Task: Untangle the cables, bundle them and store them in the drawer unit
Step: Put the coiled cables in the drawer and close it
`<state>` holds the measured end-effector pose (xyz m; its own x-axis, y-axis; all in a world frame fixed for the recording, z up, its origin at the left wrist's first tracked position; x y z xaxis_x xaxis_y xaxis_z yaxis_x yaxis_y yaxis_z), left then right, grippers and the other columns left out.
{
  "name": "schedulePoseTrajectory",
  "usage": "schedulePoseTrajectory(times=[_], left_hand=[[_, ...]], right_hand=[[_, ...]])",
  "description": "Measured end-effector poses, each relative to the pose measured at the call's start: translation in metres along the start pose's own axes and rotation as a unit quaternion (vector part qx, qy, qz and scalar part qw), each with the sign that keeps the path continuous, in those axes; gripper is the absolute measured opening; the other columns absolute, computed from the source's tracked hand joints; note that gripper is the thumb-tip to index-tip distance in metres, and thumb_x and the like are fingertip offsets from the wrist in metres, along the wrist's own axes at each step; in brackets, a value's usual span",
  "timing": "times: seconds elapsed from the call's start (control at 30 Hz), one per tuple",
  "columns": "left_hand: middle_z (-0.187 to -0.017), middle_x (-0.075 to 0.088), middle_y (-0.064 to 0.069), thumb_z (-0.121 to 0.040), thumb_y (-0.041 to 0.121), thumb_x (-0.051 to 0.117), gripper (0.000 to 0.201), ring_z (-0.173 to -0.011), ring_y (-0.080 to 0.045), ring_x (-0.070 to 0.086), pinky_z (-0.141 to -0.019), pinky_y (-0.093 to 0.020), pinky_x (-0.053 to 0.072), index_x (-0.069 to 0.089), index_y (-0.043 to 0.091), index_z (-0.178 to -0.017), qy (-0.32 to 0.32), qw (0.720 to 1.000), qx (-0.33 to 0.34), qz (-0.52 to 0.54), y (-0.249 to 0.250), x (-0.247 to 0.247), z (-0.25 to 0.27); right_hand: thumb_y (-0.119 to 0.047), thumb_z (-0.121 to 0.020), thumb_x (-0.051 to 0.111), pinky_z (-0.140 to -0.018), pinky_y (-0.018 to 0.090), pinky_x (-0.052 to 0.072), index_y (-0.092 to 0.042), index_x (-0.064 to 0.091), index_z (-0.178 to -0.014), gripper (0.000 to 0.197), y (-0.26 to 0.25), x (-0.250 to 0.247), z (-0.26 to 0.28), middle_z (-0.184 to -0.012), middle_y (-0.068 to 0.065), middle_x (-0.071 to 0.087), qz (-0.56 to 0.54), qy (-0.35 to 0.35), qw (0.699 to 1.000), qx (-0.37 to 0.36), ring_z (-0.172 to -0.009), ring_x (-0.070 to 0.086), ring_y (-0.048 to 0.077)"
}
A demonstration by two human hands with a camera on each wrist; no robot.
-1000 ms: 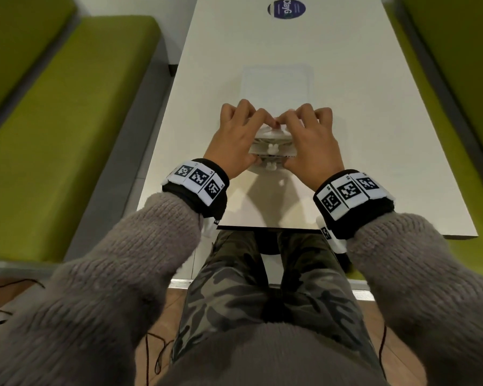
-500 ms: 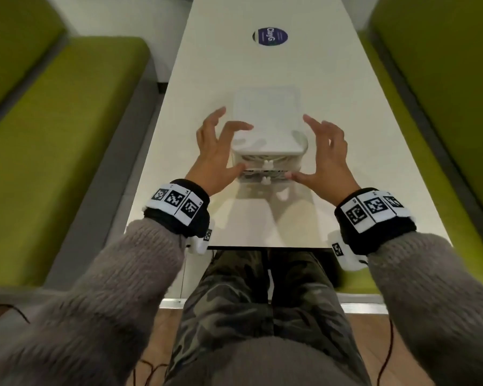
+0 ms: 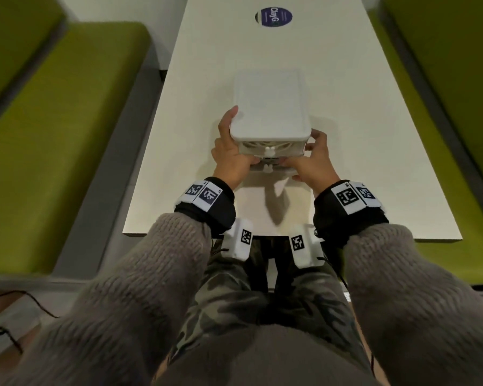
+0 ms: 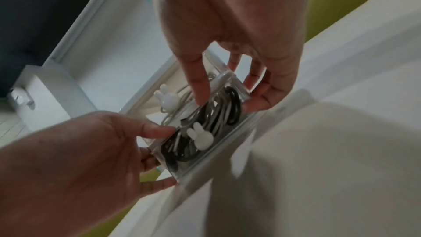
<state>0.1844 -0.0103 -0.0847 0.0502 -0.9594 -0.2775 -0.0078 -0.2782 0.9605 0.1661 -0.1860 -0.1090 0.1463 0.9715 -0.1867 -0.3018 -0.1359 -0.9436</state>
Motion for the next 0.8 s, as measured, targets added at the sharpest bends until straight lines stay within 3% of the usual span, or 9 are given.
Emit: schedulePoseTrajectory(times=[0.1, 0.17, 0.23, 0.3, 0.37, 0.43, 0.53, 0.7, 0.8], left_hand=[[-0.117, 0.043, 0.015, -0.054, 0.021, 0.065, 0.091, -0.113, -0.027, 0.046, -0.093, -0.056, 0.043, 0.020, 0.070, -0.115, -0.003, 1.000, -0.004, -0.011, 0.001, 0.001, 0.002], [-0.129, 0.040, 0.008, -0.061, 0.022, 0.070, 0.092, -0.117, -0.026, 0.044, -0.099, -0.052, 0.041, 0.017, 0.064, -0.123, -0.037, 0.999, 0.010, -0.030, 0.003, -0.004, 0.001], [-0.141, 0.030, 0.000, -0.076, 0.013, 0.069, 0.093, -0.117, -0.021, 0.044, -0.101, -0.033, 0.043, 0.008, 0.052, -0.135, -0.134, 0.990, 0.030, -0.044, 0.003, -0.006, 0.000], [-0.134, 0.035, -0.005, -0.083, 0.008, 0.067, 0.093, -0.112, -0.018, 0.048, -0.094, -0.022, 0.045, 0.003, 0.048, -0.137, -0.211, 0.973, 0.042, -0.083, 0.001, -0.012, 0.003], [-0.111, 0.047, -0.002, -0.081, 0.005, 0.068, 0.094, -0.106, -0.019, 0.053, -0.095, -0.030, 0.047, 0.009, 0.048, -0.139, -0.196, 0.974, 0.040, -0.105, 0.001, -0.021, 0.001], [-0.100, 0.053, -0.003, -0.079, 0.000, 0.067, 0.092, -0.102, -0.019, 0.056, -0.098, -0.036, 0.046, 0.014, 0.043, -0.141, -0.173, 0.975, 0.046, -0.133, 0.000, -0.025, -0.002], [-0.105, 0.056, -0.012, -0.078, -0.001, 0.067, 0.090, -0.100, -0.019, 0.058, -0.099, -0.039, 0.046, 0.017, 0.040, -0.141, -0.176, 0.965, 0.070, -0.179, 0.001, -0.020, -0.004], [-0.108, 0.057, -0.013, -0.081, 0.000, 0.065, 0.091, -0.097, -0.019, 0.059, -0.096, -0.039, 0.047, 0.010, 0.044, -0.139, -0.196, 0.948, 0.096, -0.234, 0.003, -0.016, -0.009], [-0.107, 0.059, -0.009, -0.082, -0.002, 0.063, 0.090, -0.096, -0.019, 0.061, -0.091, -0.032, 0.047, 0.008, 0.037, -0.143, -0.199, 0.942, 0.101, -0.250, 0.008, -0.016, -0.011]], right_hand=[[-0.003, -0.077, 0.061, -0.067, 0.031, 0.045, -0.032, 0.033, -0.128, 0.065, -0.001, -0.001, 0.000, -0.131, 0.008, 0.044, -0.046, 0.004, 0.998, 0.035, -0.115, 0.051, 0.025], [0.004, -0.080, 0.054, -0.066, 0.033, 0.046, -0.029, 0.034, -0.132, 0.065, -0.001, -0.004, 0.001, -0.125, 0.006, 0.048, -0.063, 0.006, 0.997, 0.043, -0.114, 0.053, 0.026], [0.002, -0.082, 0.058, -0.070, 0.036, 0.049, -0.026, 0.033, -0.135, 0.065, -0.001, -0.007, 0.006, -0.123, 0.003, 0.048, -0.070, -0.006, 0.997, 0.038, -0.110, 0.055, 0.025], [-0.002, -0.084, 0.062, -0.070, 0.033, 0.050, -0.024, 0.031, -0.136, 0.065, -0.003, -0.009, 0.009, -0.128, 0.001, 0.047, -0.058, -0.029, 0.998, 0.022, -0.108, 0.056, 0.023], [0.000, -0.084, 0.063, -0.066, 0.026, 0.048, -0.021, 0.031, -0.137, 0.065, -0.003, -0.010, 0.010, -0.132, 0.002, 0.047, -0.014, -0.045, 0.999, -0.003, -0.102, 0.058, 0.020], [0.000, -0.082, 0.067, -0.069, 0.026, 0.048, -0.018, 0.033, -0.135, 0.065, -0.005, -0.013, 0.009, -0.132, 0.002, 0.051, 0.049, -0.040, 0.997, -0.036, -0.091, 0.059, 0.015], [-0.011, -0.077, 0.077, -0.081, 0.029, 0.043, -0.014, 0.040, -0.130, 0.065, -0.011, -0.021, 0.009, -0.114, -0.004, 0.055, 0.138, 0.013, 0.987, -0.082, -0.092, 0.055, 0.017], [-0.007, -0.073, 0.079, -0.079, 0.030, 0.046, -0.010, 0.043, -0.121, 0.060, -0.018, -0.021, 0.007, -0.103, 0.003, 0.062, 0.174, 0.036, 0.976, -0.123, -0.094, 0.061, 0.020], [-0.004, -0.073, 0.078, -0.076, 0.033, 0.050, -0.009, 0.043, -0.118, 0.058, -0.020, -0.020, 0.005, -0.098, 0.002, 0.061, 0.193, 0.043, 0.970, -0.139, -0.088, 0.062, 0.022]])
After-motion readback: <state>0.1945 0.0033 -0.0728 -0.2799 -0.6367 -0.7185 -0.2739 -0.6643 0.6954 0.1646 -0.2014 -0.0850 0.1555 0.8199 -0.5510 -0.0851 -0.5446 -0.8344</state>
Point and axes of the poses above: each hand's wrist, its own z-axis away from the middle knuckle, its own x-axis out of the palm, y = z × x, the point moved 7 cm from there along -z, towards the middle knuckle
